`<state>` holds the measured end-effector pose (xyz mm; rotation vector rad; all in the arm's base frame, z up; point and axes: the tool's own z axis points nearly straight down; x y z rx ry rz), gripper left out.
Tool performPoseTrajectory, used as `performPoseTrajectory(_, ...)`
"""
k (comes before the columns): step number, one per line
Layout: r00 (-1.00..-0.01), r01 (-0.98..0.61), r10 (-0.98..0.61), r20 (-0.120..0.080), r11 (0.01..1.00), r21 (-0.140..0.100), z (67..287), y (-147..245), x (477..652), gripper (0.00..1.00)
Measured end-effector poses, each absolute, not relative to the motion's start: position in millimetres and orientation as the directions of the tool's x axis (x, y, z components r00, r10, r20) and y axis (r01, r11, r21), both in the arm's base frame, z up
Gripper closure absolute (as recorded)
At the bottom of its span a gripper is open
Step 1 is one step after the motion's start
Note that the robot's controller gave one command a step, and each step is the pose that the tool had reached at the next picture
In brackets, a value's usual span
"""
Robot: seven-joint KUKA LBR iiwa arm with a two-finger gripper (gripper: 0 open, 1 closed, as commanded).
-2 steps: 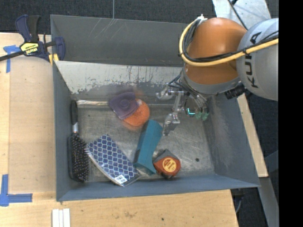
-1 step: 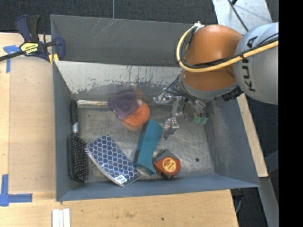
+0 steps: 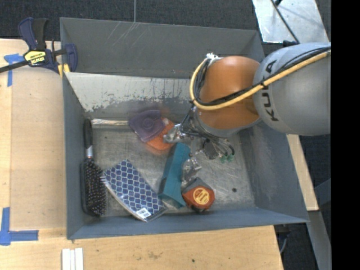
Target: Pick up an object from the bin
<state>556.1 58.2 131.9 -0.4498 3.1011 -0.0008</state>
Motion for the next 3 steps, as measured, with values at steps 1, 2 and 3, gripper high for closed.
performPoseTrajectory(1,-0.939,-0.343,-0.343,-0.025,0.939,0.007,83.2,27.7,567.8,1.00)
performPoseTrajectory(2,-0.939,-0.343,-0.343,-0.025,0.939,0.007,83.2,27.7,567.8,1.00)
performPoseTrajectory(3,-0.902,-0.432,-0.432,0.000,0.902,0.000,274.9,14.6,584.1,1.00)
